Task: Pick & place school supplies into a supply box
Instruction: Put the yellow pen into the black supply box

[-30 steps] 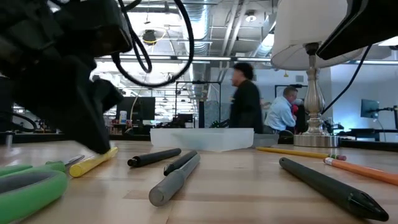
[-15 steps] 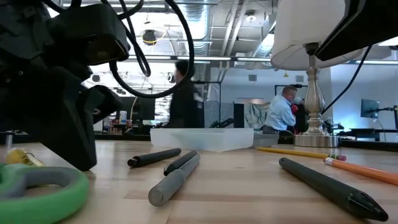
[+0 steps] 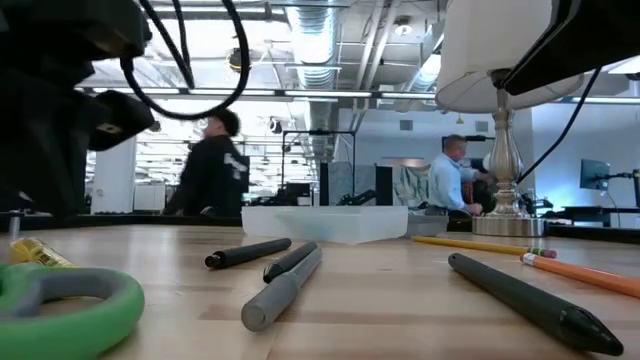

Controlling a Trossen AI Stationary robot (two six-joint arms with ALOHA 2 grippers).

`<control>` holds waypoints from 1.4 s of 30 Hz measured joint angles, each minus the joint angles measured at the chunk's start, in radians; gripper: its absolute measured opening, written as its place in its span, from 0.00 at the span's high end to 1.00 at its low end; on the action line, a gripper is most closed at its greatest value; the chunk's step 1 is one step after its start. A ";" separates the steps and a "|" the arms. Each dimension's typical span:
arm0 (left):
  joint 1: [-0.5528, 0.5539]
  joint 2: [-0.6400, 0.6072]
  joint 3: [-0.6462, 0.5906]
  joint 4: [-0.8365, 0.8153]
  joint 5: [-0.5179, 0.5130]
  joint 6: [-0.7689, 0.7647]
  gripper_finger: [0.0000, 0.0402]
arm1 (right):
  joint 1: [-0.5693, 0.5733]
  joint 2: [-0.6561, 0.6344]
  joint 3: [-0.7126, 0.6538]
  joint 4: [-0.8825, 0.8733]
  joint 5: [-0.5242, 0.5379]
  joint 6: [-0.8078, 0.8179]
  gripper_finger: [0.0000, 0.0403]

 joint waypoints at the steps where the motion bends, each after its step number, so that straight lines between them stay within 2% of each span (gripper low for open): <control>1: -0.005 0.000 0.000 0.001 0.000 0.000 0.98 | 0.000 0.000 0.000 0.000 0.000 0.000 0.72; 9: -0.029 0.012 0.000 -0.002 -0.002 -0.010 0.96 | -0.007 0.000 0.000 0.003 -0.001 -0.007 0.72; 21: -0.035 0.011 0.002 0.005 -0.021 0.037 0.79 | -0.007 0.000 0.000 0.006 -0.001 -0.007 0.72; 42: -0.035 0.011 0.002 0.005 0.003 0.090 0.82 | 0.005 0.000 0.000 0.027 -0.005 -0.007 0.72</control>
